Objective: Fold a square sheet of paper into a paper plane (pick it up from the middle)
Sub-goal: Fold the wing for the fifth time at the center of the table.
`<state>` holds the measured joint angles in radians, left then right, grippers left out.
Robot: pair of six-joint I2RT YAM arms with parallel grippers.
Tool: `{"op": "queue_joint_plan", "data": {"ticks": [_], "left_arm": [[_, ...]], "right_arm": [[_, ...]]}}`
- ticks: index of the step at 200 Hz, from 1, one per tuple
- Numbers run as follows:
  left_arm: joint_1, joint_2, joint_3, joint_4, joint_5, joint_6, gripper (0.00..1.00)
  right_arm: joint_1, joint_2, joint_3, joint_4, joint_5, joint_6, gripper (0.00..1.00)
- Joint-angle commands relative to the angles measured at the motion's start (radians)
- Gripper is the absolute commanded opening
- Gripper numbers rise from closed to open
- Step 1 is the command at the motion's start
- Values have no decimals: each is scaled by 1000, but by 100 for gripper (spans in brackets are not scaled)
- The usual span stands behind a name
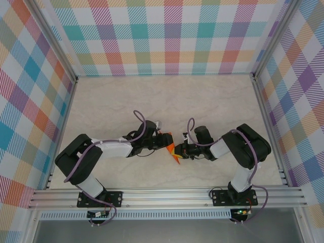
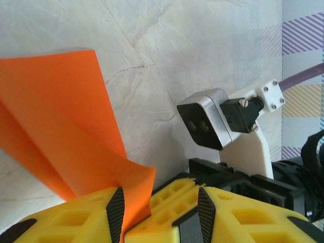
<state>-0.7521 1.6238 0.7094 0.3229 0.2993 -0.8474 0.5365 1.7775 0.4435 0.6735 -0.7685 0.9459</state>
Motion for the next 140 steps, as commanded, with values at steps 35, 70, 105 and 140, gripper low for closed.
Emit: {"op": "queue_joint_plan", "data": {"ticks": [35,70,105,140], "left_arm": [[-13,92,35,79,-5,13,45],[-12,100,28,105,-30,18,45],[-12,112,35,100,-26,25,45],[-13,86,30,100,-25,26,45]], "right_arm": [[-4,-16,8,-26,17,-6,10],[-3,-39,7,-110,50,-43,16],[-2,-37,12,-160,83,-68,17],[-3,-29,0,-127,87,-35,7]]}}
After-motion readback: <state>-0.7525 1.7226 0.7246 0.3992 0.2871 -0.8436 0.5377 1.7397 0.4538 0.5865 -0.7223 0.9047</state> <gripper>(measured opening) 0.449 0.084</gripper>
